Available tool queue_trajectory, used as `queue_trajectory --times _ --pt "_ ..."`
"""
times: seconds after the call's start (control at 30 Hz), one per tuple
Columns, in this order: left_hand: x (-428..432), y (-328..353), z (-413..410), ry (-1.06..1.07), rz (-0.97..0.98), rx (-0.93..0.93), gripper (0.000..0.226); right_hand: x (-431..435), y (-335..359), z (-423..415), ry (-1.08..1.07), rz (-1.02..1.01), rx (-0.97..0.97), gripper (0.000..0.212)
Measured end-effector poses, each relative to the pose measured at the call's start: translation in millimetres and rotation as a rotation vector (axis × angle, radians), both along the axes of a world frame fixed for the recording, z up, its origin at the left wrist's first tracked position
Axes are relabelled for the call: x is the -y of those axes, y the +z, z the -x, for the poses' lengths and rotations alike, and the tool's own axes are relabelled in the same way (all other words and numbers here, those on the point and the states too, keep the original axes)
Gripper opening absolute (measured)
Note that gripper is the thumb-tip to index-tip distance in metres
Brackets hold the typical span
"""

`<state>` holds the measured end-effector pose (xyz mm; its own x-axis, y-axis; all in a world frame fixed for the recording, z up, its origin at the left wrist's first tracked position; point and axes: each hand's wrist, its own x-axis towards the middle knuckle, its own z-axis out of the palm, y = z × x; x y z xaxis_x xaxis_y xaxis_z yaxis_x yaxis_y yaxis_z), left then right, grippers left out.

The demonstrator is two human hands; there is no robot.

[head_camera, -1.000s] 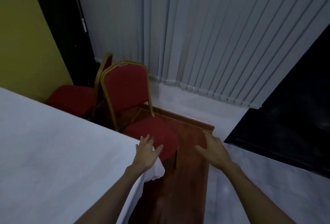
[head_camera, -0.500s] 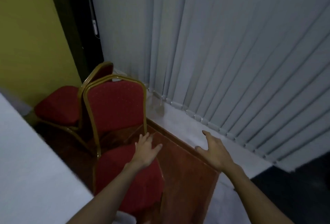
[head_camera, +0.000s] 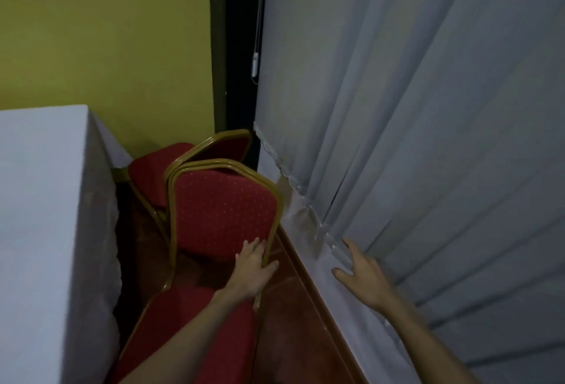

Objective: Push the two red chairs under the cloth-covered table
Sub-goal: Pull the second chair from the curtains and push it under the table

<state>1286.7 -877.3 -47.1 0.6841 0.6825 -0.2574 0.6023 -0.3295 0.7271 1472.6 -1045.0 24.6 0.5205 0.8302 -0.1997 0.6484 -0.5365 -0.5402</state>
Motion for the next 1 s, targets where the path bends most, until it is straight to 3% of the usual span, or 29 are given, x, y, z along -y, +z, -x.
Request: queue_trajectory --times 0.27,0.47,0.63,1.0 --pt "-77 26 -109 0.079 -0.079 0.024 0.068 -105 13 -127 0.181 0.027 0.001 0.076" --pt "-132 22 -132 0.260 -0.137 0.035 0.062 -227 12 -175 0.424 -0.007 -0.121 0.074" --pt "-163 20 -119 0.487 -0.131 0.004 0.067 -327 -1 -183 0.637 0.016 -0.105 0.072" --pt "-273 33 -80 0.661 -0.211 -0.088 0.068 -493 -7 -135 0.885 0.028 0.055 0.075"
